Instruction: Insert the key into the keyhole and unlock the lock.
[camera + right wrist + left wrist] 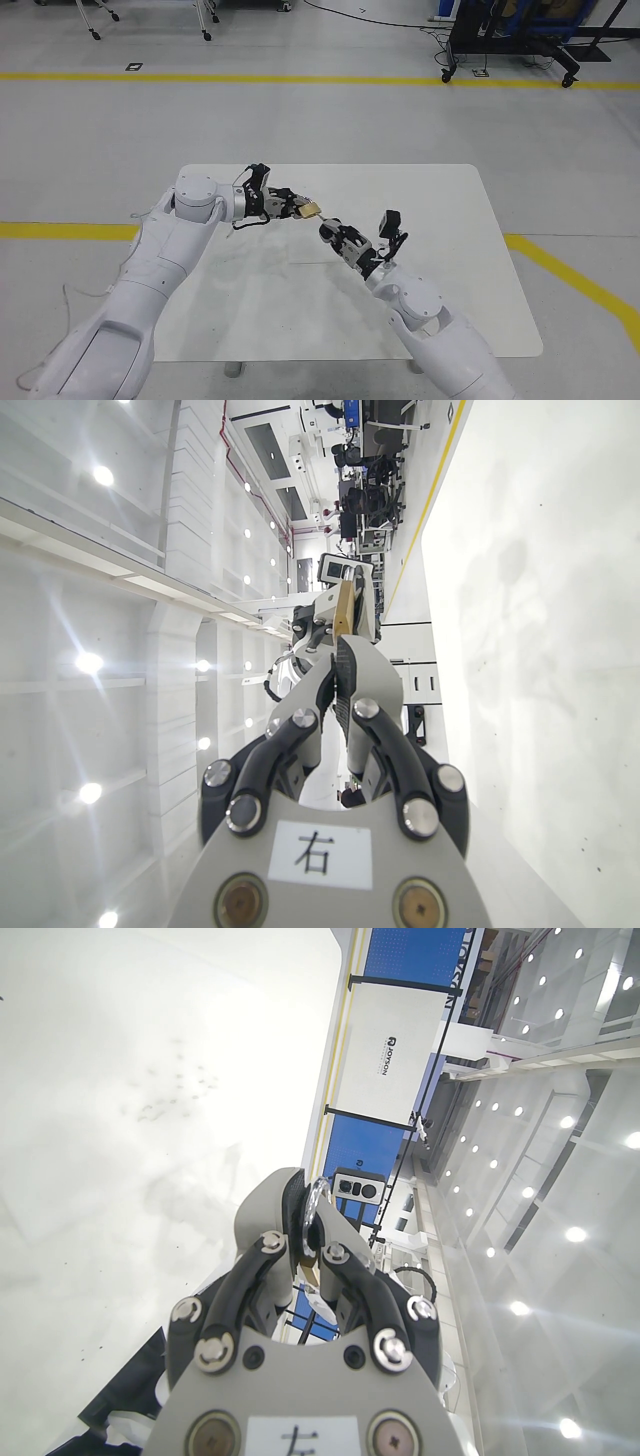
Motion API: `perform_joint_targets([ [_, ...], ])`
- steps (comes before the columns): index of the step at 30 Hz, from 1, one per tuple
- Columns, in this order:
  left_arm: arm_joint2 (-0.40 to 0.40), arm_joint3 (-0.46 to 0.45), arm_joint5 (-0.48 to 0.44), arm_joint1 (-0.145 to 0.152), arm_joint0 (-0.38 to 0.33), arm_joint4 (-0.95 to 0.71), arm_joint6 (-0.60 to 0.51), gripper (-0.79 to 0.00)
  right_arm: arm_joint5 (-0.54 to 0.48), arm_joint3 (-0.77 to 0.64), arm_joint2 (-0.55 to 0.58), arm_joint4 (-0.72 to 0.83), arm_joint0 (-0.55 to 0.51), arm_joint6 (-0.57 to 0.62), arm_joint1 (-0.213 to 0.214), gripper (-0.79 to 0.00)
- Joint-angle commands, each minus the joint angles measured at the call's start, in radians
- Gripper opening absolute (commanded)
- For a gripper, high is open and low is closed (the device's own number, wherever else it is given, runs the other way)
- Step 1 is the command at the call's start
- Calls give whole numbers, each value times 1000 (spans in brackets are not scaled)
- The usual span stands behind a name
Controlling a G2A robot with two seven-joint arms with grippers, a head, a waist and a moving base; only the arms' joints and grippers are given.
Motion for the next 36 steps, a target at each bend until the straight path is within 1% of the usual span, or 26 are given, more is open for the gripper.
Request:
perform_joint_targets([
  [1,-1,-3,0,0,1,1,0,-785,7,6,-1,2,5,-5,-2,-785],
  [5,-4,-7,0,1,3,9,9,-785,10,14,-5,2,8,-5,-6,-785],
  [15,-10,-49,-10,5,26,59,93,-785,-4,16,-2,-1,1,-8,-13,-785],
  [22,-19,-67,-4,8,36,64,103,-785,25,42,-22,6,30,-37,-26,-785],
  [36,-25,-85,3,8,47,81,122,-785,31,75,-23,18,49,-56,-42,-785],
])
